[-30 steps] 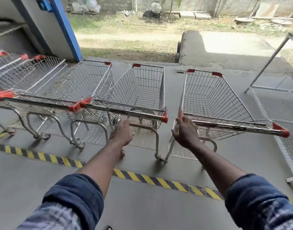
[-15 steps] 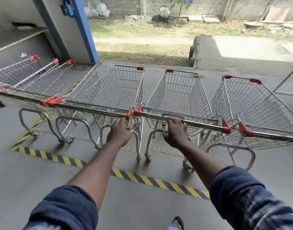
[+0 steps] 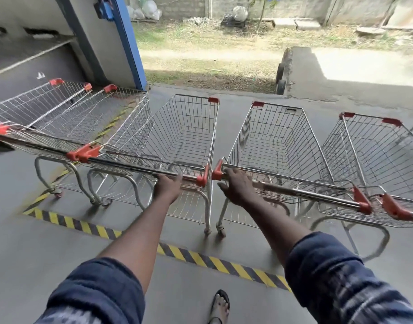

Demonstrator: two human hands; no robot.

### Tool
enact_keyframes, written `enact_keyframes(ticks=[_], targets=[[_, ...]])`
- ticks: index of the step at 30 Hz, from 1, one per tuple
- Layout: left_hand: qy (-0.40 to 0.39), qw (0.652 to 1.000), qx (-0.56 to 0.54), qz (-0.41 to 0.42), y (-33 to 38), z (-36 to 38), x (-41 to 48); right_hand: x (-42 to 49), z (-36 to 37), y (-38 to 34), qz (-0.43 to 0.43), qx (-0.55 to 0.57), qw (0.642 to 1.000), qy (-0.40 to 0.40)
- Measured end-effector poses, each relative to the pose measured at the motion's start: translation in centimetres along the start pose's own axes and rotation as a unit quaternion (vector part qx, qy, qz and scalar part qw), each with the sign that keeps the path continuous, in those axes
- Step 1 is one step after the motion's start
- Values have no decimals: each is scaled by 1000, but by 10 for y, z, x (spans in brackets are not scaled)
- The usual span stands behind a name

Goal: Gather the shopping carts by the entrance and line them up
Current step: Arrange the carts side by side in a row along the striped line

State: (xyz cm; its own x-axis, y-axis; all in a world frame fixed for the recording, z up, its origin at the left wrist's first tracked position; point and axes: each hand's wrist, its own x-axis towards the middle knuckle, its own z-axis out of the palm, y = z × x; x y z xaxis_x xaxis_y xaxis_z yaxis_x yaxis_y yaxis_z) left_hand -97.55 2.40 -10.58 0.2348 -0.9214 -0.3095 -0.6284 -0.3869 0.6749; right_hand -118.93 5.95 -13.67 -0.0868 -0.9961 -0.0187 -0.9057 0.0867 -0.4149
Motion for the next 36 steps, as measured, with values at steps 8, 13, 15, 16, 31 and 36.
enact_keyframes(ticks=[8,13,15,16,31,36], targets=[[3,988,-122,-94,-6,15,69,14,6,10,23,67,997,40],[4,986,-141,-91,-2,22,85,10,8,8,41,72,996,44],[0,980,-172,-99,5,22,83,11,9,8,47,80,994,49],[0,978,-184,-97,8,22,82,12,10,7,53,85,994,53],[-42,969,-221,-106,-9,21,103,12,11,-1,111,92,989,35],[-44,959,-252,-124,-16,19,115,11,10,-25,60,34,994,82]])
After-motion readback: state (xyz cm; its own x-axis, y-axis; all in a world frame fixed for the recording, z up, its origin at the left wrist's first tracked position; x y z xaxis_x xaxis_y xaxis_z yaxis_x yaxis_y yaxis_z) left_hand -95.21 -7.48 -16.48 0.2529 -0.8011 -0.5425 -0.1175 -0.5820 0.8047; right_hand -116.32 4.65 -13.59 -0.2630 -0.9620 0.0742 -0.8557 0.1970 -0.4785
